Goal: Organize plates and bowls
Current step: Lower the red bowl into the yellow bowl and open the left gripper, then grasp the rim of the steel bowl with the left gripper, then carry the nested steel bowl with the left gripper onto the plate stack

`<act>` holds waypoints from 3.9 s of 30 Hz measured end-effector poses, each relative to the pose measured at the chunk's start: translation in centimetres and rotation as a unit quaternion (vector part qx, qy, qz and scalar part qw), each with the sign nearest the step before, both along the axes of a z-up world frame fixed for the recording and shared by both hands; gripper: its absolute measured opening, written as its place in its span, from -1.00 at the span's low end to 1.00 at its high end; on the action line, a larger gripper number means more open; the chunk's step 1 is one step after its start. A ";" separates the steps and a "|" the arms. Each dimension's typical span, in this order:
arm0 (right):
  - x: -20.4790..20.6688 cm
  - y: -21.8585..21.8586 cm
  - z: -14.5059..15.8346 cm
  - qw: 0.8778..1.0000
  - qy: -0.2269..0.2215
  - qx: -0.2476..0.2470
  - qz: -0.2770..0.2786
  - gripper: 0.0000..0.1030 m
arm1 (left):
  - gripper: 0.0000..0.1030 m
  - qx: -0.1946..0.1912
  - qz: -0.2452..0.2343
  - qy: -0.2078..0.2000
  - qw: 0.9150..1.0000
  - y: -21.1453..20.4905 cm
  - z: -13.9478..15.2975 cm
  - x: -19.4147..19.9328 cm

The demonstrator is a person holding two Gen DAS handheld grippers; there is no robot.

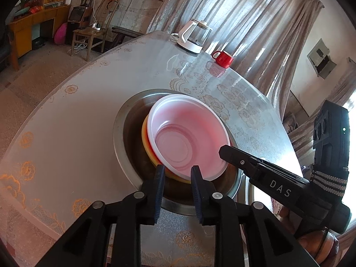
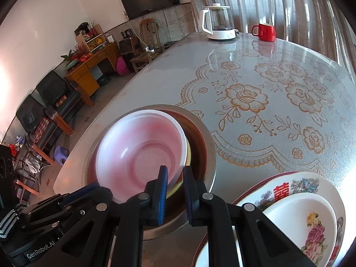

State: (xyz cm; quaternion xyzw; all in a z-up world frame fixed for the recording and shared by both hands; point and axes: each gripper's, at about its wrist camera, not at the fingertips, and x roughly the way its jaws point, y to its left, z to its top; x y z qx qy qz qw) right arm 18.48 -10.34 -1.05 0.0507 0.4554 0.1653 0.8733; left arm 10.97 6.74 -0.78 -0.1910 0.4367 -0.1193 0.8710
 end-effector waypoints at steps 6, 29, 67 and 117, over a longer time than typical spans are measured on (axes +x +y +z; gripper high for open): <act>-0.2 -0.5 -0.1 1.000 0.014 0.020 -0.005 -0.75 | -0.52 0.002 0.000 -0.003 1.000 0.0 0.1 -0.2; -1.8 -1.0 0.2 0.999 0.017 0.047 0.001 -0.53 | -0.31 -0.015 0.012 -0.019 1.000 1.3 0.9 -1.4; 1.5 -3.1 -1.7 0.998 0.027 0.041 -0.042 -0.50 | -0.49 -0.039 0.057 0.009 0.998 5.0 -2.1 2.7; -1.7 -4.5 1.7 0.997 -0.013 0.068 -0.035 -0.53 | -0.73 -0.063 0.000 -0.077 0.995 3.4 2.0 -0.8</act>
